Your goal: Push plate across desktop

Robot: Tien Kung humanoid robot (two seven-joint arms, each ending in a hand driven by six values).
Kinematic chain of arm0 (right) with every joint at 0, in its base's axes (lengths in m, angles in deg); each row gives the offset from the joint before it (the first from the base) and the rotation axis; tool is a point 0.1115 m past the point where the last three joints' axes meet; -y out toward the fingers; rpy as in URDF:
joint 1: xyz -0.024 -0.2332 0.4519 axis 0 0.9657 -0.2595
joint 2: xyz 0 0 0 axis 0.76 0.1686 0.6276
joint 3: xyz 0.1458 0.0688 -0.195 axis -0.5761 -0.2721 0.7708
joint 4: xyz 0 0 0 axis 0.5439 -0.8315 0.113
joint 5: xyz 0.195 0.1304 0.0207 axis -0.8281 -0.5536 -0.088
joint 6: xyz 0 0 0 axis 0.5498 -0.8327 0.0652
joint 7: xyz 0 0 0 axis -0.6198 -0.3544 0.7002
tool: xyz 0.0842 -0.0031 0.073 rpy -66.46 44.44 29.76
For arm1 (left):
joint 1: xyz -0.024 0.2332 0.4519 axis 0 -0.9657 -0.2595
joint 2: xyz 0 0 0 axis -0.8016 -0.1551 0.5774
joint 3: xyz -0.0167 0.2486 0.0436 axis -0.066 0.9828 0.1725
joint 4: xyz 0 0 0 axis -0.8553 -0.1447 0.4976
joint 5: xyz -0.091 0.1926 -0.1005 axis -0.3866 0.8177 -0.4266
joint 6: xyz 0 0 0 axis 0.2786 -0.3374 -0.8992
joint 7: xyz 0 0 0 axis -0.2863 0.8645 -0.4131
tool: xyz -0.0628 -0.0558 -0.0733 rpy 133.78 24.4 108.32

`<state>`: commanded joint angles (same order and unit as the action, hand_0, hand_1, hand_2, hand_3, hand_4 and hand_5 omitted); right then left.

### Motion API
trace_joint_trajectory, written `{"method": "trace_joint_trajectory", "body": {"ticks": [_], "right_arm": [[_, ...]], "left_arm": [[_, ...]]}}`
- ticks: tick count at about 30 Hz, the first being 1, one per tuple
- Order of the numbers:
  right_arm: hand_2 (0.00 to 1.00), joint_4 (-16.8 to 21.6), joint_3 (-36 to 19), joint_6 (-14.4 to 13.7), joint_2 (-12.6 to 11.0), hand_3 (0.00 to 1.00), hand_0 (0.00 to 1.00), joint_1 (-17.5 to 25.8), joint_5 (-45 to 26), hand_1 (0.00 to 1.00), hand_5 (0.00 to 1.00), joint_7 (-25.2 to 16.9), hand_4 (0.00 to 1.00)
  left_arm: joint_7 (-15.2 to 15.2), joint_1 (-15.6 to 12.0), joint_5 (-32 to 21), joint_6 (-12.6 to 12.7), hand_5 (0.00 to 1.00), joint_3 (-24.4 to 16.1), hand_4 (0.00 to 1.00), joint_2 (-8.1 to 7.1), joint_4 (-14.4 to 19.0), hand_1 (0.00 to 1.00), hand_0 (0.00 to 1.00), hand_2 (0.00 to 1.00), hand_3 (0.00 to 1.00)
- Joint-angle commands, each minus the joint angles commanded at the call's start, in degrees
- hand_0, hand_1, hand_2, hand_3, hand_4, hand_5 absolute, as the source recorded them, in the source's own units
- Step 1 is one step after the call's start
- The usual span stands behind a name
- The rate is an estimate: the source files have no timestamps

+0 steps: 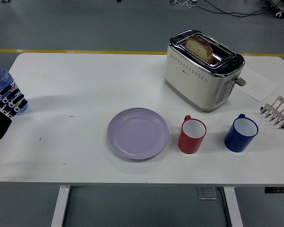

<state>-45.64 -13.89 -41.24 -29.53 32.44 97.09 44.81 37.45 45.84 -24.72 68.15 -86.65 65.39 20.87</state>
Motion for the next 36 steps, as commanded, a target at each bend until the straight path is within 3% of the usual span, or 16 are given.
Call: {"method": "trace_joint_trajectory", "body": {"ticks": [1,2,4,7,8,13,15,19,20,36], "right_arm": [[0.659,0.0,0.04,0.02,-0.01,0.587,0.64,-0.03,-0.01,0.624,0.181,-0.01,0.39],[0.659,0.0,0.06,0.01,-0.01,0.587,0.64,-0.06,-0.04,0.625,0.181,-0.02,0.389],[0.659,0.0,0.09,-0.02,0.01,0.587,0.64,-0.13,-0.18,0.625,0.181,-0.02,0.389],[0.659,0.0,0.28,-0.05,-0.01,0.587,0.64,-0.28,-0.52,0.625,0.181,-0.05,0.389],[0.659,0.0,0.32,-0.05,0.0,0.587,0.64,-0.36,-0.58,0.625,0.181,-0.04,0.389],[0.659,0.0,0.33,-0.05,0.04,0.587,0.64,-0.56,-0.59,0.625,0.181,0.0,0.389],[0.659,0.0,0.34,-0.04,0.04,0.587,0.64,-0.62,-0.6,0.624,0.181,0.0,0.387],[0.659,0.0,0.27,0.0,0.04,0.587,0.64,-0.69,-0.4,0.624,0.181,0.01,0.387],[0.659,0.0,0.24,0.0,0.05,0.587,0.64,-0.72,-0.37,0.624,0.18,0.0,0.387],[0.659,0.0,-0.13,0.02,0.12,0.588,0.64,-1.06,0.17,0.625,0.18,-0.1,0.387]], "left_arm": [[0.25,0.03,-0.26,-0.22,0.998,-0.08,0.672,0.01,-0.03,0.854,0.791,0.866,0.671],[0.43,0.05,-0.31,-0.19,0.998,-0.12,0.702,0.01,-0.03,0.89,0.82,0.944,0.745],[0.84,0.14,-0.19,0.25,0.998,-0.16,0.702,0.01,0.01,0.89,0.82,0.944,0.745],[1.27,0.28,4.41,3.93,0.998,0.27,0.702,-0.15,-0.02,0.89,0.82,0.944,0.745],[0.61,0.29,5.45,4.39,0.998,0.54,0.589,-0.18,-0.11,0.596,0.447,0.63,0.636],[-2.93,0.51,8.61,5.77,0.998,0.53,0.589,0.18,-0.29,0.596,0.447,0.63,0.636],[-3.9,0.51,9.16,6.28,0.998,0.5,0.576,0.11,-0.23,0.549,0.419,0.573,0.616],[-4.49,0.56,9.79,7.23,0.998,0.36,0.576,0.09,-0.15,0.549,0.419,0.573,0.616],[-4.49,0.56,9.84,7.28,0.998,0.37,0.557,0.12,-0.17,0.563,0.518,0.58,0.621],[-4.74,0.43,10.95,6.92,0.998,0.14,0.534,0.6,0.03,0.599,0.558,0.604,0.628]]}}
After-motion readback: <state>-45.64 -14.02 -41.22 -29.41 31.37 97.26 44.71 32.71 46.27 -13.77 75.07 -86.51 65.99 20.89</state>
